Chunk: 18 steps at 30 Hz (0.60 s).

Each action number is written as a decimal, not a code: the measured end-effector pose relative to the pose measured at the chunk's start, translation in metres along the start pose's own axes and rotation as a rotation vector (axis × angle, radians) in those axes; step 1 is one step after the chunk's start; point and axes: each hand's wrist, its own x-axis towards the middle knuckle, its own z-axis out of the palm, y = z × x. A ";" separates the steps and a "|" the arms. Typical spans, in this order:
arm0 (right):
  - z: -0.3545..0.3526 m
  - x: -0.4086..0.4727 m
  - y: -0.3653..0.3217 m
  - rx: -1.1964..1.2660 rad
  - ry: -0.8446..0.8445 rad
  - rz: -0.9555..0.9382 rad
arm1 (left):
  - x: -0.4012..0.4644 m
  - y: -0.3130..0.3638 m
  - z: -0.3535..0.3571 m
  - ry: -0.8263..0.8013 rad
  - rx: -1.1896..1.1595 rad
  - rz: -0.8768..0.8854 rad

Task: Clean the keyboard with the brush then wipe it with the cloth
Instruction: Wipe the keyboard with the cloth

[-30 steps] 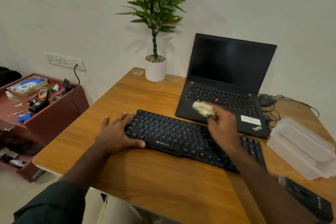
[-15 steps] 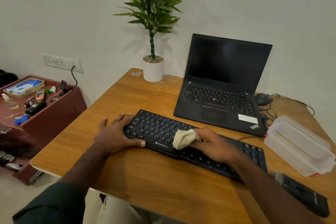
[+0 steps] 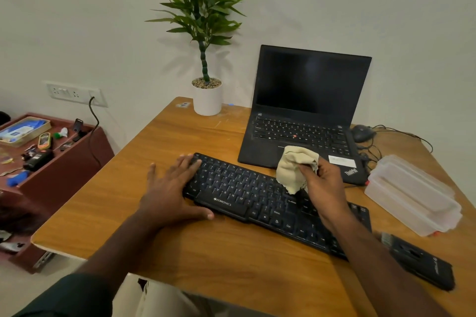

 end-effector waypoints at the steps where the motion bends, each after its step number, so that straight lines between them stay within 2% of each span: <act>1: 0.000 0.001 -0.003 -0.016 0.063 -0.015 | 0.003 0.013 0.000 0.012 0.052 0.052; 3: -0.002 0.005 -0.005 -0.151 0.216 -0.088 | 0.010 0.040 0.001 -0.005 0.094 0.151; 5: -0.005 0.004 -0.003 -0.337 0.226 -0.222 | 0.016 0.062 0.005 -0.057 0.093 0.199; 7: 0.000 -0.004 0.001 -0.548 0.088 -0.293 | 0.018 0.072 0.011 -0.072 0.093 0.200; 11: 0.034 -0.033 0.017 -0.966 -0.254 -0.202 | 0.016 0.075 0.020 0.061 0.046 0.162; 13: 0.042 -0.039 0.017 -0.959 -0.324 -0.188 | 0.015 0.075 0.021 0.101 0.025 0.147; 18: 0.030 -0.039 0.014 -0.751 -0.535 -0.075 | 0.016 0.075 0.023 0.141 -0.004 0.128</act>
